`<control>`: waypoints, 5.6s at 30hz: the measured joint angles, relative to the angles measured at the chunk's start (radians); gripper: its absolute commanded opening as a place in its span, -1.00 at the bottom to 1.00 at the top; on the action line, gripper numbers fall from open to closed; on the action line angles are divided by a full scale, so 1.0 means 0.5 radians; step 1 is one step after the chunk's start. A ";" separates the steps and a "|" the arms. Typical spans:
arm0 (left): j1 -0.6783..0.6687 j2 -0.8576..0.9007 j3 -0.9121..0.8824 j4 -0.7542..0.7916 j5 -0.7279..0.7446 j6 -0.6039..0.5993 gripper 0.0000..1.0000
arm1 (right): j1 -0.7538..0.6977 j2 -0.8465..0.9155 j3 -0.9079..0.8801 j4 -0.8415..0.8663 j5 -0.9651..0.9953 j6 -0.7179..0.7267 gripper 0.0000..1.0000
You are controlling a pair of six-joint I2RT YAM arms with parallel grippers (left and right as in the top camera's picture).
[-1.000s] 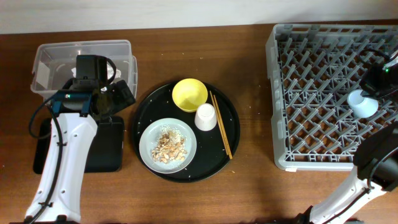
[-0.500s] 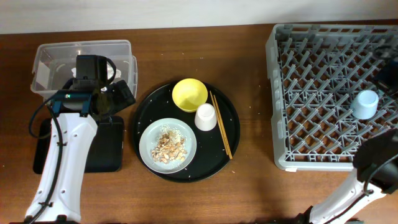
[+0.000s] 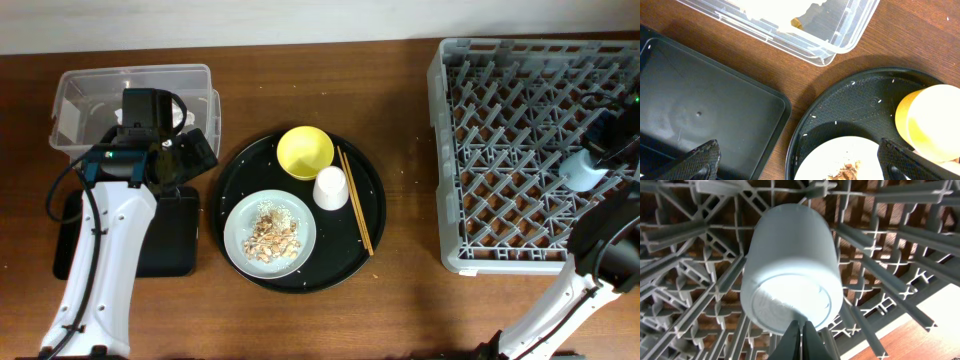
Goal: Sort waste into correct bins and load items into the dishwasher rack
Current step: 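Place the light-blue cup upside down in the rack with right gripper, then reach right gripper to the white cup and grasp it, then place the white cup in the rack with right gripper, then reach right gripper to the yellow bowl and grasp its rim, then place the yellow bowl in the rack's far corner with right gripper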
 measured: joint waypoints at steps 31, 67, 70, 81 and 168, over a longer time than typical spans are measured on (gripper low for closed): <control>0.000 0.000 0.000 -0.001 0.000 0.000 0.99 | 2.255 0.159 -0.238 0.356 -0.082 -0.019 0.89; 0.000 0.000 0.000 0.000 0.000 0.000 0.99 | -0.478 0.325 1.166 -0.351 -0.296 -0.056 0.59; 0.000 0.000 0.000 0.000 0.000 0.000 0.99 | -0.478 0.325 1.166 -0.421 -0.309 -0.057 0.64; 0.000 0.000 0.000 0.000 0.000 0.001 0.99 | 0.054 0.147 1.157 -0.419 -0.974 -0.299 0.48; 0.000 0.000 0.000 0.001 0.000 0.000 0.99 | -0.286 0.761 1.918 -0.336 -1.008 -0.127 0.19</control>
